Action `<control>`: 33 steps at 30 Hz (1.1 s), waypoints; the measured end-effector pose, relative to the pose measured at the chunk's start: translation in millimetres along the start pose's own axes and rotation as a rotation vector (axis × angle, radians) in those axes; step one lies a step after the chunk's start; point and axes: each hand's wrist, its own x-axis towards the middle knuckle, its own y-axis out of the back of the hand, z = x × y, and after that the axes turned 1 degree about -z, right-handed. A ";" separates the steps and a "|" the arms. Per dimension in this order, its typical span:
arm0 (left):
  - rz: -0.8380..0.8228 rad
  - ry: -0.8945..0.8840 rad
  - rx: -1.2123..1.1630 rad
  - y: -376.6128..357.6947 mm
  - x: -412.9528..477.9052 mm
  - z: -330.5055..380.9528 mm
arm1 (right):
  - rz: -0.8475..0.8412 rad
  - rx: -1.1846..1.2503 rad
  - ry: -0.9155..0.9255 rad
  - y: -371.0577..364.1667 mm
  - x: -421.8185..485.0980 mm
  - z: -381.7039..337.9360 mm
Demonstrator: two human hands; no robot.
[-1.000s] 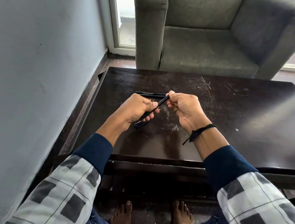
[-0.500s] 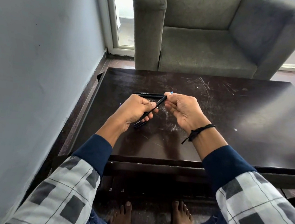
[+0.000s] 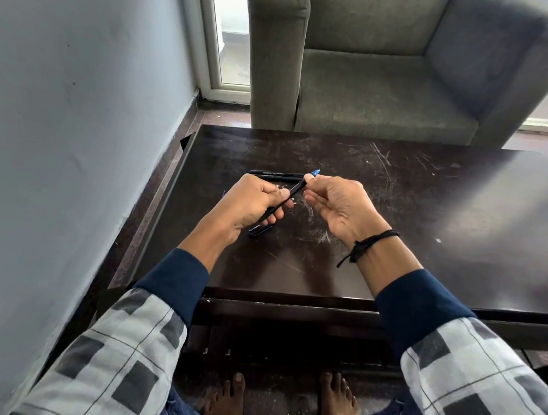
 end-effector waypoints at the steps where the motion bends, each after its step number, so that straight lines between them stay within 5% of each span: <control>1: -0.001 0.000 -0.001 0.1 0.0 0.1 | -0.007 -0.017 -0.002 0.0 -1.0 -0.2; 33: -0.013 0.031 -0.015 -0.8 -1.6 2.2 | 0.015 -0.023 0.021 0.3 3.7 1.3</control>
